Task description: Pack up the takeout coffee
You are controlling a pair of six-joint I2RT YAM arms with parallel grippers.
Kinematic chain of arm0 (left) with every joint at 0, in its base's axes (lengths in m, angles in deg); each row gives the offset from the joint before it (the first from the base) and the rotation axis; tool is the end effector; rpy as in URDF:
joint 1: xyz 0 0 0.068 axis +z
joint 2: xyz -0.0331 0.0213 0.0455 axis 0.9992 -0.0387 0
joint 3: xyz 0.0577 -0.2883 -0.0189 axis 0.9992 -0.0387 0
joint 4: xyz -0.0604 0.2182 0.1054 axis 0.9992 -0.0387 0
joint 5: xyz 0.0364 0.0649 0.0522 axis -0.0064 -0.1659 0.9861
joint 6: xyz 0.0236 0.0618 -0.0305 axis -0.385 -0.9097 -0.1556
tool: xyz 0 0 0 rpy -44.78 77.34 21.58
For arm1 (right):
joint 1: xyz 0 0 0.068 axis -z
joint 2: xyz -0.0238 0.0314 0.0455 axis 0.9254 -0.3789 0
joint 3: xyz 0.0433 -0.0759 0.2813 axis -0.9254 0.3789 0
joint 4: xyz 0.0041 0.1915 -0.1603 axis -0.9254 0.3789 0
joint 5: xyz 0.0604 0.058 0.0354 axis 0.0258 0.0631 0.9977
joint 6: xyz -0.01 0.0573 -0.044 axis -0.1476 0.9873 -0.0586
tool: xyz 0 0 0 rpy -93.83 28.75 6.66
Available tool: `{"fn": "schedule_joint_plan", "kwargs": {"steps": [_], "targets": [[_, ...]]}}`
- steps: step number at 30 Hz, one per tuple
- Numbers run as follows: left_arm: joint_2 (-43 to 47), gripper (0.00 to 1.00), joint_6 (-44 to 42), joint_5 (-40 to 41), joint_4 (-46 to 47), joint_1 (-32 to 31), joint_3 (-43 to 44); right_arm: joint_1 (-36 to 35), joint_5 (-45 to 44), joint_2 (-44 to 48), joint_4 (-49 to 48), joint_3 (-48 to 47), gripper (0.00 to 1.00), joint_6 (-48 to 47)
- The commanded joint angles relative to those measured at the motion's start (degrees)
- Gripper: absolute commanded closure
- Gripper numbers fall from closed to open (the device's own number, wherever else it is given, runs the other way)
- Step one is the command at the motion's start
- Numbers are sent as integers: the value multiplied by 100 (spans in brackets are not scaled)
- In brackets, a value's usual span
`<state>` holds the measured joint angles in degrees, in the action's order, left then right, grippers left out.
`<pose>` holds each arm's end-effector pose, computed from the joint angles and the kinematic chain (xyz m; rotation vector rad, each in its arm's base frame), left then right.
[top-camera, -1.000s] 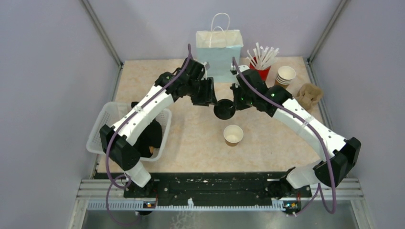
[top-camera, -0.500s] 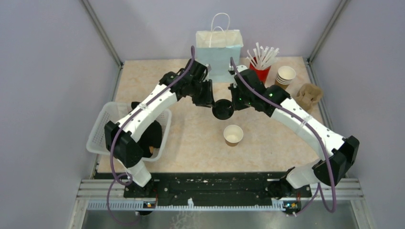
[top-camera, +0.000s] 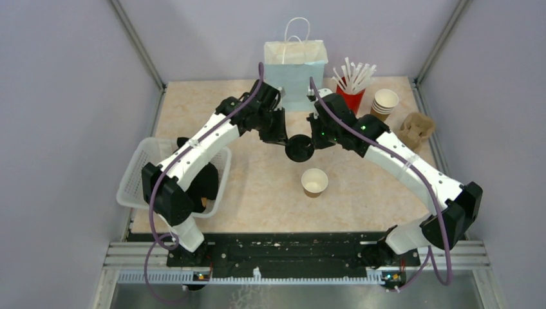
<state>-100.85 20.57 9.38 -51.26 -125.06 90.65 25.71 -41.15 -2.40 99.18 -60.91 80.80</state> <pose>0.2862 -0.2325 0.3583 0.1865 2.6061 -0.7256 0.2327 0.1948 0.3717 -0.4093 2.3168 0.3029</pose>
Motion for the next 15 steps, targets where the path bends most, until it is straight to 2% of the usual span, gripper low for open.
{"fn": "schedule_joint_plan", "kwargs": {"steps": [1,5,9,15], "targets": [[-4,79,-91,-27,54,-20,-28,-92,39,-6,-63,-337,100,85],[-13,80,-119,-35,50,-19,-28,-101,52,-21,-64,-356,100,102],[13,85,-128,-38,56,-17,-28,-117,47,-15,-55,-362,100,111],[44,100,-129,7,1,-10,-29,-124,92,-10,-53,-398,100,162]]}}
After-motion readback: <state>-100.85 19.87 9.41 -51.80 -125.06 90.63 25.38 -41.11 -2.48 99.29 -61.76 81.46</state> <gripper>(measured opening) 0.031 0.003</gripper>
